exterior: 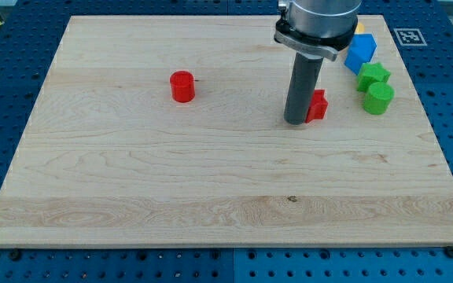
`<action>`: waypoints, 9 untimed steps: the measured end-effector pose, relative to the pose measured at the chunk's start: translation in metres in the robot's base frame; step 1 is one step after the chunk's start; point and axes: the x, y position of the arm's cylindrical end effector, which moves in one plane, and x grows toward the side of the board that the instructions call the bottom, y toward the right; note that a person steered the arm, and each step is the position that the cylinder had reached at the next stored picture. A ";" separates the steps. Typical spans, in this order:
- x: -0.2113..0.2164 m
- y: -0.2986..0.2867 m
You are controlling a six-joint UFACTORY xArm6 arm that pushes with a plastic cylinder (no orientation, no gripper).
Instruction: Push the red star closer to the green circle
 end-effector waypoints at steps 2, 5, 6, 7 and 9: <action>-0.026 -0.046; -0.031 0.039; -0.030 0.053; -0.030 0.044; -0.009 0.035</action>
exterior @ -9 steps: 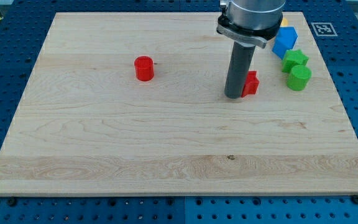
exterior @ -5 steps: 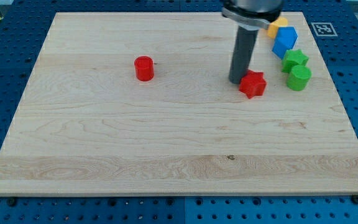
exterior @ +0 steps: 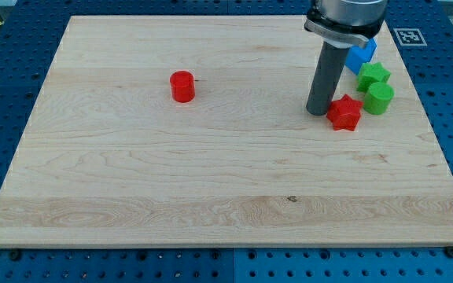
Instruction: Push the red star closer to the green circle
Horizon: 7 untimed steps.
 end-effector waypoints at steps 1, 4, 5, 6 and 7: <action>0.008 0.016; 0.011 0.037; 0.011 0.041; 0.011 0.046; 0.011 0.047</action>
